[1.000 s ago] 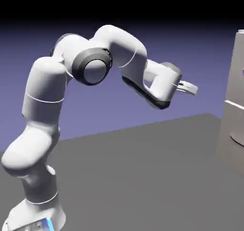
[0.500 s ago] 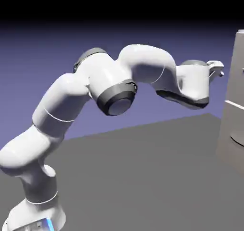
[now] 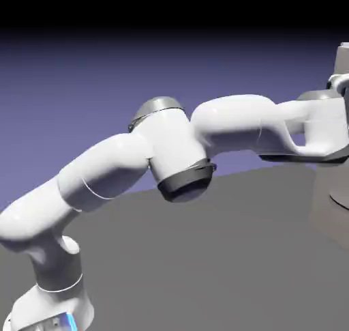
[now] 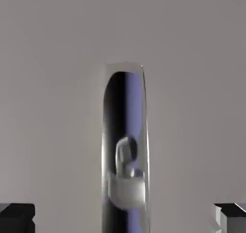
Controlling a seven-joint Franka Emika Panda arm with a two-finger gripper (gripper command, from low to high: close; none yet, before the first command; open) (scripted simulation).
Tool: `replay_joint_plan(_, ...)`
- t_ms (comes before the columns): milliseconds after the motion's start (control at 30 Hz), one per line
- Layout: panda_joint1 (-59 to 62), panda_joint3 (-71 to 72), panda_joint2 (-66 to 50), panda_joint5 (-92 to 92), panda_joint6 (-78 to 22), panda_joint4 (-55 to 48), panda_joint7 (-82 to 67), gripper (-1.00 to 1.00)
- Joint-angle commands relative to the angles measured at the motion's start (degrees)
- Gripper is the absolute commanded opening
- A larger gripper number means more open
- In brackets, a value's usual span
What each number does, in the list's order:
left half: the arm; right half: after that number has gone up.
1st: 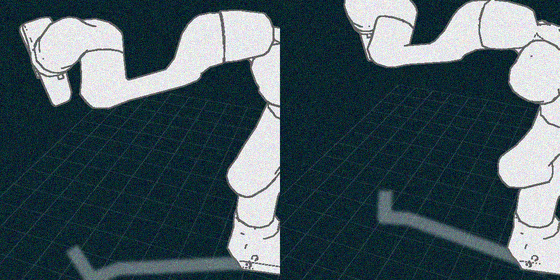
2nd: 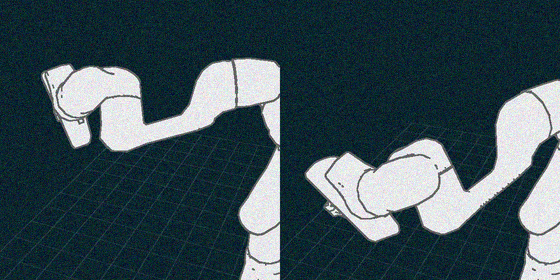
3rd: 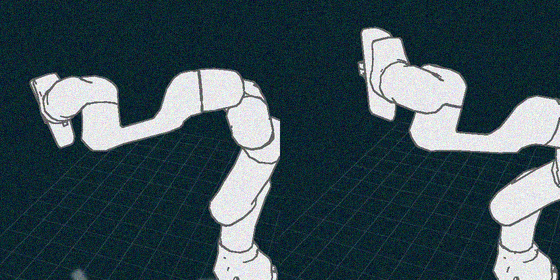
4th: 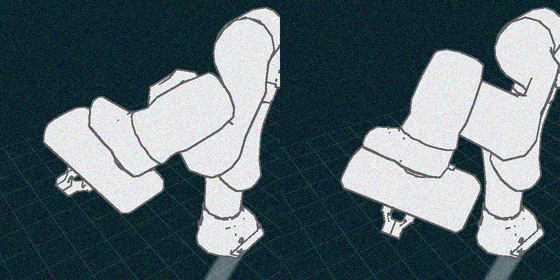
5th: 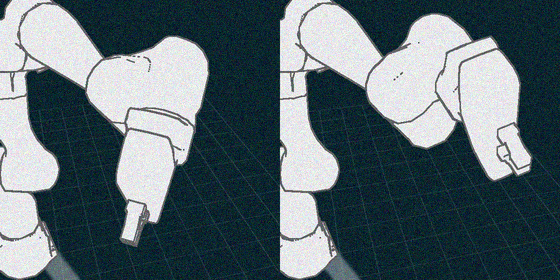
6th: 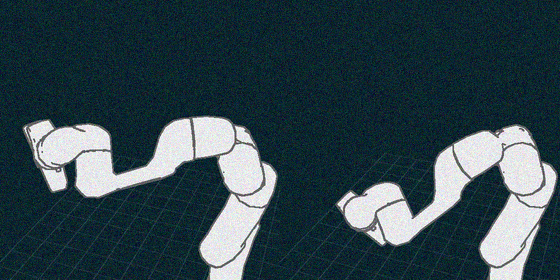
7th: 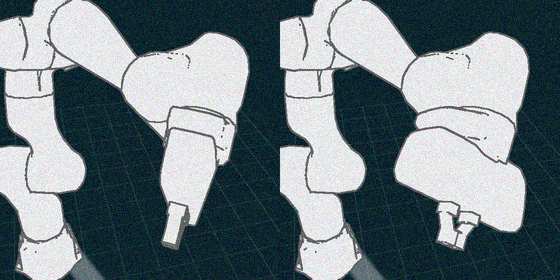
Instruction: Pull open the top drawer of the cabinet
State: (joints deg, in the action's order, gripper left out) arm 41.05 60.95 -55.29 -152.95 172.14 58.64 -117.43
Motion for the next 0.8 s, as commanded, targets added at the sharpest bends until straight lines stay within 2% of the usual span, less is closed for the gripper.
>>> replay_joint_plan(0, -1.3, -0.8, -0.8, 1.2, 0.7, -2.1, -1.4, 0.00)
replay_joint_plan(100, -5.2, -3.0, -3.3, 4.7, 2.8, -8.1, -5.6, 0.00)
replay_joint_plan(133, -5.2, -3.0, -3.3, 4.7, 2.8, -8.1, -5.6, -1.00)
replay_joint_plan(767, 22.0, 15.2, 8.4, -10.5, -10.1, 29.2, 11.3, -1.00)
